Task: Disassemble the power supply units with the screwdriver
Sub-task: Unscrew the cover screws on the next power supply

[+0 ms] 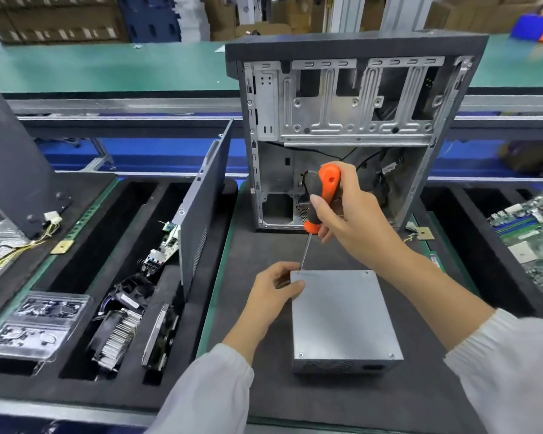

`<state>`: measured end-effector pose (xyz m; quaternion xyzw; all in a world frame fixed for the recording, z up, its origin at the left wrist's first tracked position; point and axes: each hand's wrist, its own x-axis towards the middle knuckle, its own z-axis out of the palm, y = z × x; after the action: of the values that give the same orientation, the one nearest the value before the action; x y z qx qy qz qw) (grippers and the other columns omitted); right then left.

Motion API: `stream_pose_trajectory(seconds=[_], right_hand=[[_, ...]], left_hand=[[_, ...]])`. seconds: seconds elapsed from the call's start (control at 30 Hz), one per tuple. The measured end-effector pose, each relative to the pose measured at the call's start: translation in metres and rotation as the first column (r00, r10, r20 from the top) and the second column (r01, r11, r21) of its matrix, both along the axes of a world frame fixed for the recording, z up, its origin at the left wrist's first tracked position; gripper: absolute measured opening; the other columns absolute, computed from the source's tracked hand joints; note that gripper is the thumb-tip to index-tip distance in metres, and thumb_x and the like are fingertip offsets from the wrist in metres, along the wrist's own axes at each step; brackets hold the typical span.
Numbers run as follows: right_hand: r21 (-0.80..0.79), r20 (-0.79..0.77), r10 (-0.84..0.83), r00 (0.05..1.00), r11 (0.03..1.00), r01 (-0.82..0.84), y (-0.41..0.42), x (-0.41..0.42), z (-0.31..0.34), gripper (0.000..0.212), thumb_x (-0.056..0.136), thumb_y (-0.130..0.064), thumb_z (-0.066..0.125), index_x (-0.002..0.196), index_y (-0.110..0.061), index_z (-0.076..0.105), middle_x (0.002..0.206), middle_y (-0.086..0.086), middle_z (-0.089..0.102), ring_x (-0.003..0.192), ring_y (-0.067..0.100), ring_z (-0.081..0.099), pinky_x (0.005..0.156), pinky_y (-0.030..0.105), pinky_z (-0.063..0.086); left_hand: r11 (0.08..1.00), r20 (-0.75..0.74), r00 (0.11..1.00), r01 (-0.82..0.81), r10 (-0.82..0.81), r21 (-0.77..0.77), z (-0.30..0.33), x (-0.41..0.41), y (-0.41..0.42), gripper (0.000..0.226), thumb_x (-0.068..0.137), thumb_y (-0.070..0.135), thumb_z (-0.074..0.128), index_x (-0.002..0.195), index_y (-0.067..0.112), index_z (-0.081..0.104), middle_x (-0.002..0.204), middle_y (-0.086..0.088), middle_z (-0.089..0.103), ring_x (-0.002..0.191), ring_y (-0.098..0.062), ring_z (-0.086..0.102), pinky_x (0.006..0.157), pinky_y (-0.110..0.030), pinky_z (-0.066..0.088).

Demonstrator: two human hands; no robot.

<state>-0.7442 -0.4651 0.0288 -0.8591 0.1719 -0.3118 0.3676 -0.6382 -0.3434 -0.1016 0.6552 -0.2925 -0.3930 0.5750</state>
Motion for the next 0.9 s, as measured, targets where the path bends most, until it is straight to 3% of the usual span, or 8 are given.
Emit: stream_pose_trajectory(seconds=[0.27, 0.57, 0.73, 0.83, 0.9], right_hand=[[-0.009, -0.018, 0.003, 1.0, 1.0, -0.003, -0.003, 0.005, -0.007, 0.032, 0.097, -0.026, 0.05, 0.118, -0.034, 0.028, 0.064, 0.001, 0.062, 0.051, 0.008, 0.063, 0.048, 0.015, 0.051], [-0.075, -0.058, 0.017, 0.998, 0.997, -0.021, -0.005, 0.005, -0.003, 0.027, 0.094, -0.028, 0.052, 0.11, -0.028, 0.031, 0.064, -0.002, 0.059, 0.049, 0.01, 0.062, 0.05, 0.024, 0.054], [-0.122, -0.131, 0.062, 0.989, 0.989, -0.078, -0.004, 0.01, 0.005, 0.028, 0.093, -0.029, 0.055, 0.105, -0.028, 0.03, 0.066, -0.003, 0.059, 0.05, 0.009, 0.062, 0.05, 0.028, 0.054], [-0.124, -0.164, 0.087, 0.983, 0.986, -0.108, -0.004, 0.014, 0.012, 0.029, 0.091, -0.029, 0.057, 0.104, -0.021, 0.032, 0.065, -0.001, 0.059, 0.052, 0.013, 0.062, 0.051, 0.028, 0.053], [-0.158, -0.168, 0.082, 0.982, 0.981, -0.109, -0.005, 0.016, 0.018, 0.029, 0.089, -0.029, 0.06, 0.101, -0.016, 0.036, 0.062, -0.003, 0.055, 0.052, 0.011, 0.056, 0.051, 0.02, 0.047]], left_hand=[[1.0, -0.001, 1.0, -0.017, 0.017, -0.011, -0.002, 0.001, -0.003, 0.021, 0.088, 0.006, 0.067, 0.109, 0.012, 0.068, 0.104, -0.004, 0.073, 0.099, -0.017, 0.068, 0.085, -0.026, 0.055], [0.999, 0.023, 1.0, -0.008, 0.009, -0.046, 0.001, 0.003, -0.005, 0.017, 0.087, 0.004, 0.068, 0.099, 0.016, 0.072, 0.095, 0.002, 0.074, 0.086, -0.008, 0.068, 0.072, -0.015, 0.05], [0.999, 0.083, 0.996, 0.025, -0.022, -0.027, 0.004, 0.004, -0.006, 0.017, 0.088, 0.006, 0.068, 0.099, 0.019, 0.072, 0.097, 0.001, 0.074, 0.091, -0.014, 0.068, 0.075, -0.017, 0.052], [0.99, 0.11, 0.992, 0.075, -0.062, -0.119, 0.02, 0.005, -0.009, 0.021, 0.09, 0.009, 0.067, 0.108, 0.019, 0.069, 0.103, 0.005, 0.074, 0.099, -0.01, 0.067, 0.084, -0.019, 0.051], [0.971, 0.134, 0.99, 0.078, -0.049, -0.226, 0.036, 0.007, -0.013, 0.021, 0.091, 0.011, 0.065, 0.111, 0.018, 0.068, 0.104, 0.006, 0.074, 0.102, -0.009, 0.067, 0.083, -0.019, 0.052]])
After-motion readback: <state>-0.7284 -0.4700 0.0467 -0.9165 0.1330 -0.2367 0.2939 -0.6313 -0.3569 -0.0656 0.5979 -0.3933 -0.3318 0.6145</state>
